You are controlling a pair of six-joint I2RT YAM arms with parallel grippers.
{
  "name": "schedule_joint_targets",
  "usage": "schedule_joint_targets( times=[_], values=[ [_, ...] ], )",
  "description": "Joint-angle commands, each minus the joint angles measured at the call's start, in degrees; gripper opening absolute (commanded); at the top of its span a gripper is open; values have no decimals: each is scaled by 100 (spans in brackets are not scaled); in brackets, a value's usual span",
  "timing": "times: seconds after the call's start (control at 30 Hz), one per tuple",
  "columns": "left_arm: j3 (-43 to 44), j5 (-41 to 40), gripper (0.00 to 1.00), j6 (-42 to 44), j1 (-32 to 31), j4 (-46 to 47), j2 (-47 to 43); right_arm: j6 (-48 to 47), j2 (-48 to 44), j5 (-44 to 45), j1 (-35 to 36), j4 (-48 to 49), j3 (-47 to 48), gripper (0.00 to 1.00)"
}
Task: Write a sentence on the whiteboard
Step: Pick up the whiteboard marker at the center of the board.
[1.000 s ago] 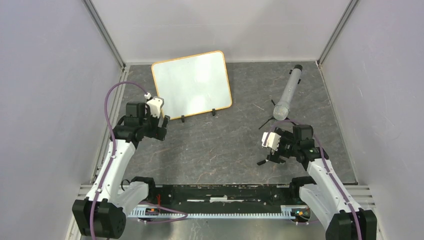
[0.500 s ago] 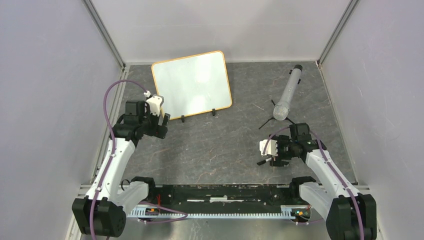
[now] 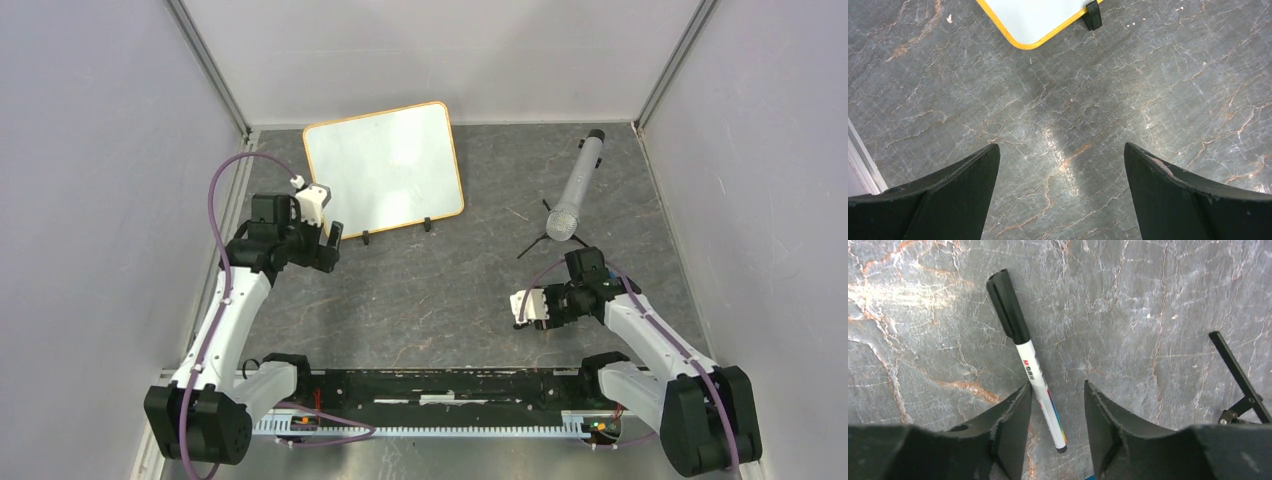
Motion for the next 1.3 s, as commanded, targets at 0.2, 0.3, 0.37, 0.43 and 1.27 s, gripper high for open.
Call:
schedule_joint_targets(
  times=[0.2,0.3,0.37,0.43,1.27],
  values=[
    [484,575,100,-70,0,-80,174,-335,691,57,702,-187,-161,21],
    [565,788,100,38,1,-181,246,-152,948,-6,870,-276,-72,14],
    [631,853,100,121,-11,-250,295,-39,1060,-58,931,-311,-23,11],
    [703,909,100,230,-34,-339,358,57,1150,-95,978,-300,-18,11],
    [464,2783,97,927,-1608,-262,-47,3481,2516,-2305,1698,352,1730,0]
  ],
)
